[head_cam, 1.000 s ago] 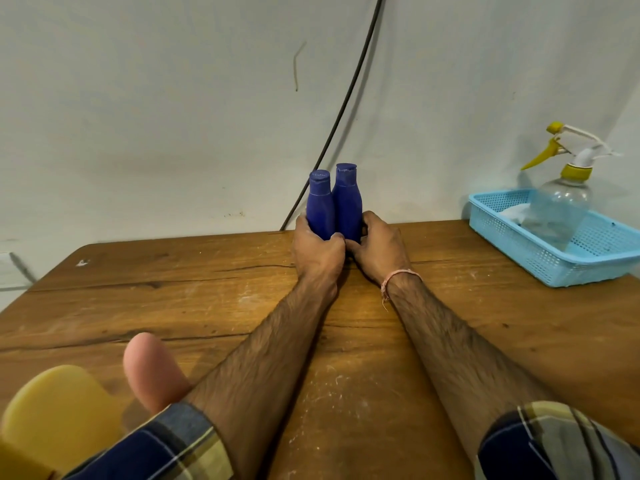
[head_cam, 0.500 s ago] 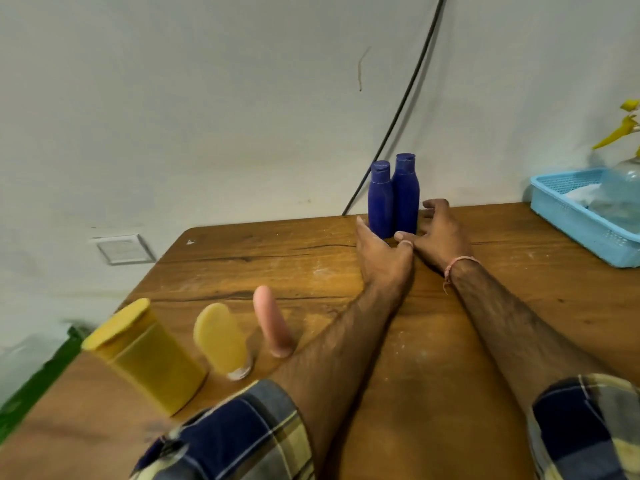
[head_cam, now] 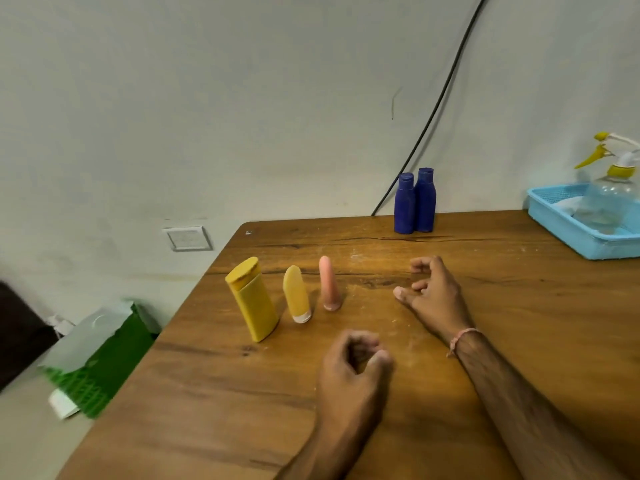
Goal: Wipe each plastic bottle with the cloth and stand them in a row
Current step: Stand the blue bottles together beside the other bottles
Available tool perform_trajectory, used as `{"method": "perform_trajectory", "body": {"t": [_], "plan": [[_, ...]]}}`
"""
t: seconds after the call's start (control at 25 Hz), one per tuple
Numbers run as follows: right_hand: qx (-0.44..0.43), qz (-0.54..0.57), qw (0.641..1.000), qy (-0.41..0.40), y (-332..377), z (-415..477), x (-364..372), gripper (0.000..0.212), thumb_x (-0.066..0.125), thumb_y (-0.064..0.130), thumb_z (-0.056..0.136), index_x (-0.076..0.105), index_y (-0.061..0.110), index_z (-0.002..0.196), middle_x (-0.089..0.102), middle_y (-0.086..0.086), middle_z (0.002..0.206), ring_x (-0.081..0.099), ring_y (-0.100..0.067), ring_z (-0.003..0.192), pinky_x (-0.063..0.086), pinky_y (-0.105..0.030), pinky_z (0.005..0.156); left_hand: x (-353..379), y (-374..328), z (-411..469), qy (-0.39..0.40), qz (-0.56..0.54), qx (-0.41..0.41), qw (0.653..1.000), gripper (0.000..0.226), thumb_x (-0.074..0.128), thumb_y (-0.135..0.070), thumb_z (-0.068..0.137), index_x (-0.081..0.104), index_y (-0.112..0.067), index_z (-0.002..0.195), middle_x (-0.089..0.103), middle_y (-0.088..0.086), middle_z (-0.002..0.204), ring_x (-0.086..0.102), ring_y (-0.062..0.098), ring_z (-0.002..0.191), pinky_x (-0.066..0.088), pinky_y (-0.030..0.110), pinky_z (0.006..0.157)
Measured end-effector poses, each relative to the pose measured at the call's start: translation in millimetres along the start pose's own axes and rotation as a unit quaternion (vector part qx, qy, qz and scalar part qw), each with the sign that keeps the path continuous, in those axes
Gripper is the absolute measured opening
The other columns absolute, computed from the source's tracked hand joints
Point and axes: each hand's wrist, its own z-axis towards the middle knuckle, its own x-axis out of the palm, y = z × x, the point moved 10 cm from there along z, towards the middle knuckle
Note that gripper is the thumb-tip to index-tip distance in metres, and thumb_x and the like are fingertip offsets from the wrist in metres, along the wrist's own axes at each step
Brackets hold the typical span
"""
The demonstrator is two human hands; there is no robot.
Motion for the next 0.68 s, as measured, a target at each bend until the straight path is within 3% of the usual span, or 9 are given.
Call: {"method": "perform_trajectory", "body": {"t": [0.16,0.32,0.4,0.48,0.56,0.68], "plan": [[-0.023,0.01,1.0,0.012,14.0,-21.4,5.9,0.046,0.083,0.018,0.079,0.055,0.025,0.116,0.063,0.008,0.109,0.065,-0.008,0.084,0.056,-0.027,0.073,-110.7,1.5,-21.5,-0.164,-0.023,-0.006,0.986,0.02,0.076,-0.007,0.081,0.065,-0.023,0.082,0.068,0.015,0.082,0.065,0.034,0.077,0.058,0.048,0.067],[-0.018,-0.002,1.0,0.007,14.9,-22.7,4.1,0.039,0.081,0.017,0.081,0.058,0.021,0.112,0.066,0.005,0.105,0.067,-0.011,0.082,0.056,-0.027,0.073,-174.1,-17.6,-13.3,-0.259,0.095,0.023,0.961,0.043,0.084,-0.017,0.079,0.056,-0.023,0.109,0.061,0.001,0.099,0.062,0.022,0.092,0.051,0.027,0.072],[-0.018,-0.003,1.0,0.003,14.7,-22.4,2.6,0.037,0.081,0.018,0.082,0.059,0.021,0.111,0.067,0.006,0.104,0.067,-0.011,0.082,0.055,-0.025,0.071,-183.6,-25.0,4.1,-0.243,0.142,0.029,0.959,0.067,0.088,-0.024,0.074,0.049,-0.022,0.129,0.057,-0.005,0.116,0.059,0.015,0.101,0.052,0.026,0.079],[-0.007,0.016,1.0,-0.008,12.1,-19.8,-1.3,0.035,0.08,0.018,0.082,0.059,0.022,0.111,0.067,0.006,0.104,0.067,-0.01,0.083,0.053,-0.021,0.068,-184.3,-24.6,23.7,-0.206,0.167,0.014,0.964,0.074,0.087,-0.03,0.074,0.048,-0.027,0.137,0.056,-0.009,0.125,0.058,0.013,0.108,0.056,0.035,0.087],[0.009,0.044,0.999,-0.028,8.1,-16.1,-7.3,0.034,0.079,0.017,0.083,0.06,0.021,0.111,0.067,0.006,0.104,0.066,-0.008,0.084,0.05,-0.018,0.066,-185.0,-22.0,39.0,-0.17,0.17,0.004,0.971,0.053,0.083,-0.032,0.079,0.058,-0.032,0.125,0.064,-0.009,0.118,0.063,0.013,0.104,0.058,0.038,0.085],[0.008,0.054,0.998,-0.044,11.8,-14.6,-13.2,0.034,0.079,0.019,0.083,0.06,0.022,0.111,0.067,0.006,0.105,0.066,-0.007,0.083,0.052,-0.018,0.067,-186.3,-19.8,56.6,-0.137,0.173,0.004,0.975,0.023,0.077,-0.031,0.085,0.064,-0.033,0.104,0.071,-0.001,0.1,0.07,0.02,0.092,0.057,0.033,0.07]]}}
